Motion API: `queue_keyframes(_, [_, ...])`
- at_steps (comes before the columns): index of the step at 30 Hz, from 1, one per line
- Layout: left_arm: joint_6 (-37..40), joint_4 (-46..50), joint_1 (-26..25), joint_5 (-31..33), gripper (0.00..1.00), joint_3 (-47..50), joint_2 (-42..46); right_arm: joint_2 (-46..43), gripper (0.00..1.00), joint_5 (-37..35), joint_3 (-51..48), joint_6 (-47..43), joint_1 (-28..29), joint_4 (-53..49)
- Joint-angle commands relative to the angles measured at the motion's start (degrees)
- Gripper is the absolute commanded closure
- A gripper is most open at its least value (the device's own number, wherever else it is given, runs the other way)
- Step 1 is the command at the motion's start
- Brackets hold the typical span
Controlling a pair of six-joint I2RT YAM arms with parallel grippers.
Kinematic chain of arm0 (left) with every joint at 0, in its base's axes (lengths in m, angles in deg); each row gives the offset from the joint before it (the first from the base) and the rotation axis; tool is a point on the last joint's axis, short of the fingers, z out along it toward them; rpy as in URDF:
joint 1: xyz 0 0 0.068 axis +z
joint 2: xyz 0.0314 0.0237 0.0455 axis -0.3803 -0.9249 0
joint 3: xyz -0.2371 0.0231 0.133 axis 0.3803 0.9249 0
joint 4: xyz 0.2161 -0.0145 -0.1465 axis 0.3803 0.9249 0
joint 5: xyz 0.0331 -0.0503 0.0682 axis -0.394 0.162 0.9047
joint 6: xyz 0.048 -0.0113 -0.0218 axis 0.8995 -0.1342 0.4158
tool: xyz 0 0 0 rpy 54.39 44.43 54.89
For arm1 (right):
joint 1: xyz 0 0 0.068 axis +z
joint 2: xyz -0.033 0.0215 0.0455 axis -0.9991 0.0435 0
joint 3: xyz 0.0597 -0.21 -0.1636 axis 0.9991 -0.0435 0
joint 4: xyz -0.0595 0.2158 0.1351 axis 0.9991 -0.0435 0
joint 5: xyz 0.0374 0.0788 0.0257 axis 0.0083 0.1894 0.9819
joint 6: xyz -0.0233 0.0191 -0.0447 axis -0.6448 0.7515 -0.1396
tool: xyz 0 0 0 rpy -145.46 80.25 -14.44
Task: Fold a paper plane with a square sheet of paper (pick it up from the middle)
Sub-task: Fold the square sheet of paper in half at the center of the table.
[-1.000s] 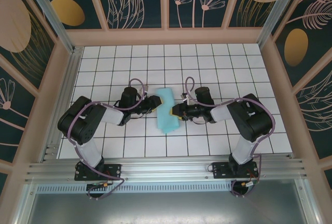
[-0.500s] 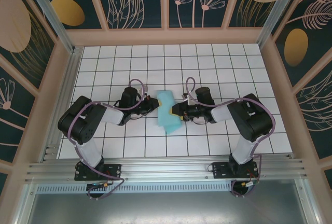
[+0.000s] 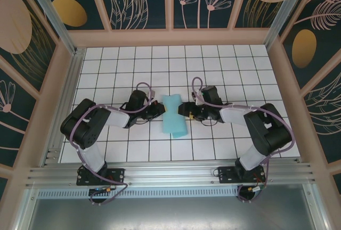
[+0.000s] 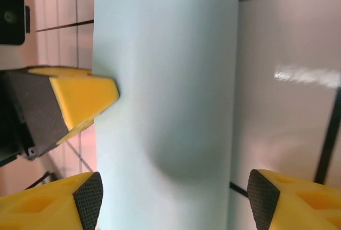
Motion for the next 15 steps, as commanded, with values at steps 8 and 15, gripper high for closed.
queue_keyframes(8, [-4.6,-1.7,-4.1,5.9,1.00,-1.3,1.5,-4.2,0.27,-6.8,3.3,-5.8,0.2,-11.5])
queue_keyframes(15, [-5.9,-0.6,-6.5,8.3,1.00,-2.9,0.4,-2.3,0.29,-9.1,5.8,-8.1,2.0,-14.2])
